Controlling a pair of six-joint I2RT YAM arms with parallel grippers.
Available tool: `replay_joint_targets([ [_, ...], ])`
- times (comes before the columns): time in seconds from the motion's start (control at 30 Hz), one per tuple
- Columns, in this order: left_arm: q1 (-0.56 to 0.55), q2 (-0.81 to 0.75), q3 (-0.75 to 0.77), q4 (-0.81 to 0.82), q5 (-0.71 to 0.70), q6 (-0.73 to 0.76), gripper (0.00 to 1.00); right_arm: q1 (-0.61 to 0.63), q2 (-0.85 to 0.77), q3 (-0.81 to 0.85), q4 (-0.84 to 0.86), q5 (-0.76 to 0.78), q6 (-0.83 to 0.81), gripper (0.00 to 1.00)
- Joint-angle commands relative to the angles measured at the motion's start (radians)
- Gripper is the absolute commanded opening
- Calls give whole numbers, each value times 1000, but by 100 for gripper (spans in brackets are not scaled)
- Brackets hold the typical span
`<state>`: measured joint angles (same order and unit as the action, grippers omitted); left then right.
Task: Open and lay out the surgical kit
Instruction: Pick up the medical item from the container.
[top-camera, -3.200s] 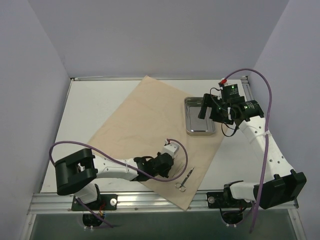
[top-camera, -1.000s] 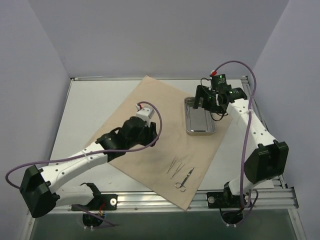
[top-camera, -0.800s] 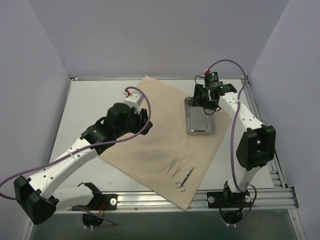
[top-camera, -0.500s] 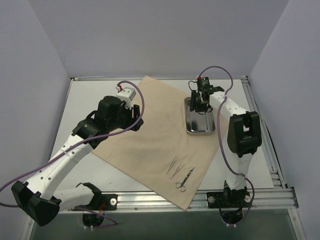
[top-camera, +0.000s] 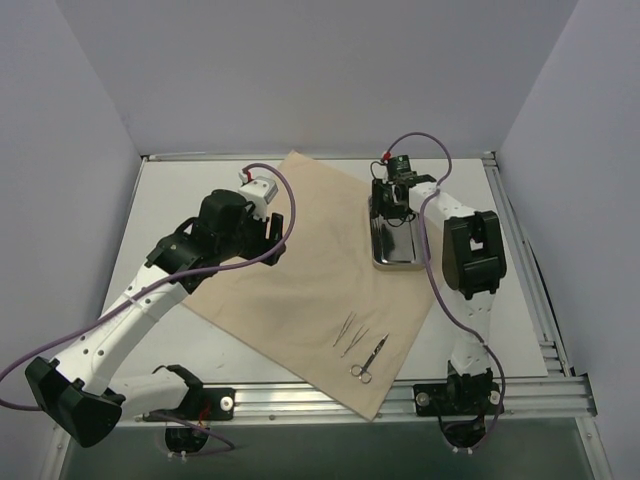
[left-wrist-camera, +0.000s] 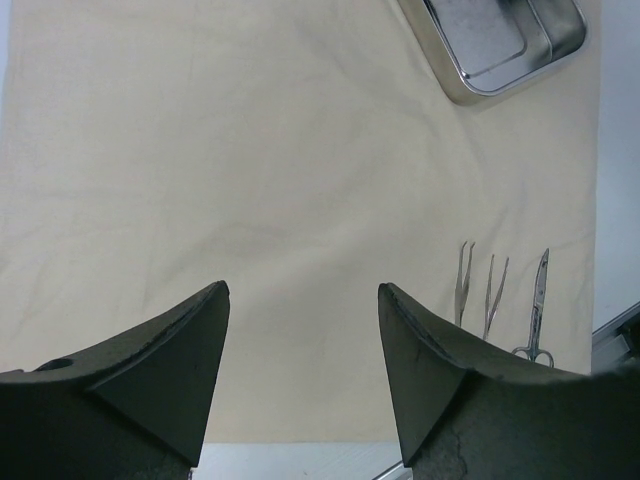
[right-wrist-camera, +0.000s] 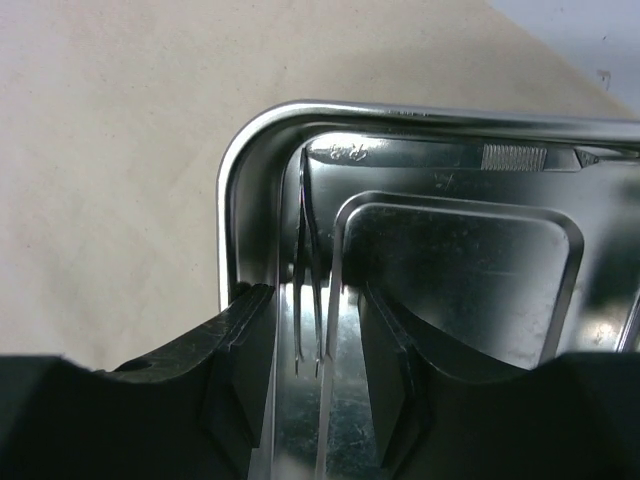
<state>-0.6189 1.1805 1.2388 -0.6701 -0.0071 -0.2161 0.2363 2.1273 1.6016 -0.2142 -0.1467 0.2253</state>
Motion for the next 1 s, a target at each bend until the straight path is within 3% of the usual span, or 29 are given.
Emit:
replay_joint_targets([
  [0.0, 8, 2, 28, -9, -8, 14, 70, 4, 19, 44, 16, -8, -35, 39],
  [0.27, 24, 8, 21, 0, 7, 1, 70, 5, 75, 73, -17, -19, -70, 35],
  [0.67, 48, -2, -1, 15, 50, -28, 71, 31, 115, 104, -142, 143, -87, 25],
  [0.8, 50, 1, 1, 15, 58, -35, 71, 37, 103, 110, -185, 217, -92, 14],
  [0.97, 62, 7, 16, 6, 79, -43, 71, 35, 63, 87, -179, 205, -89, 1],
])
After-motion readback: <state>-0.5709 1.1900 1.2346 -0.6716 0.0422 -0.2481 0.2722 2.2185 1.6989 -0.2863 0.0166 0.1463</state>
